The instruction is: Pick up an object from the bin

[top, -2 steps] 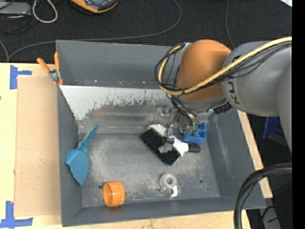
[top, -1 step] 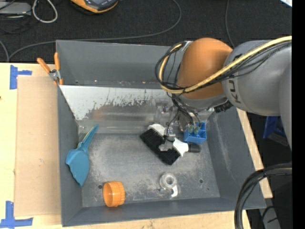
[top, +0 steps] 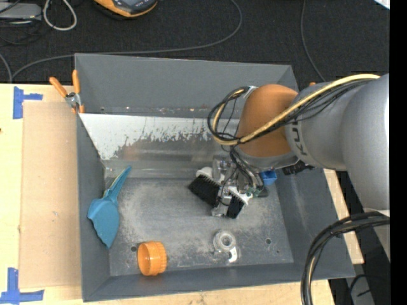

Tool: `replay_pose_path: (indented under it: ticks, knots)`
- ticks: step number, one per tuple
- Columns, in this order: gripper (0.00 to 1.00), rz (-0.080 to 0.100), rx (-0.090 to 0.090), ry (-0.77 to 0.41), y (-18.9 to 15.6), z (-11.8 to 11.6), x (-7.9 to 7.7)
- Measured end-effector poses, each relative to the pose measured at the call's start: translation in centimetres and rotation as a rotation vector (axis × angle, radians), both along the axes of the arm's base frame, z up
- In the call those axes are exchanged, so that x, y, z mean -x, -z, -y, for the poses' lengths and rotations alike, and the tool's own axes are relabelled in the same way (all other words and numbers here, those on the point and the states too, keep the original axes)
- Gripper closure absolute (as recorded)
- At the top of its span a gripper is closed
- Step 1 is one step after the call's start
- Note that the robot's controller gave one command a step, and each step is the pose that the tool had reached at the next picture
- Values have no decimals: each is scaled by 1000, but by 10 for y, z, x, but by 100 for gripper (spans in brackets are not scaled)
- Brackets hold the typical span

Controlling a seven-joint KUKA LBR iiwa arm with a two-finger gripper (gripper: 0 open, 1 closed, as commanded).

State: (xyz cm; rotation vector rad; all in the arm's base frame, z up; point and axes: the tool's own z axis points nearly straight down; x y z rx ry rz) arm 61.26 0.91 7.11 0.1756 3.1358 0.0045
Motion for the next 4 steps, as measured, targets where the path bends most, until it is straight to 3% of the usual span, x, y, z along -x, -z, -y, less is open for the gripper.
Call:
replay_pose_path:
  ticks: [1, 2, 3, 4]
  knots:
    - [0, 4, 1, -21, -68, 10, 2]
    - [0, -10, 0, 92, -28, 2, 2]
    - [0, 9, 1, 152, -1, -7, -3]
    - [100, -3, -5, 187, -2, -5, -6]
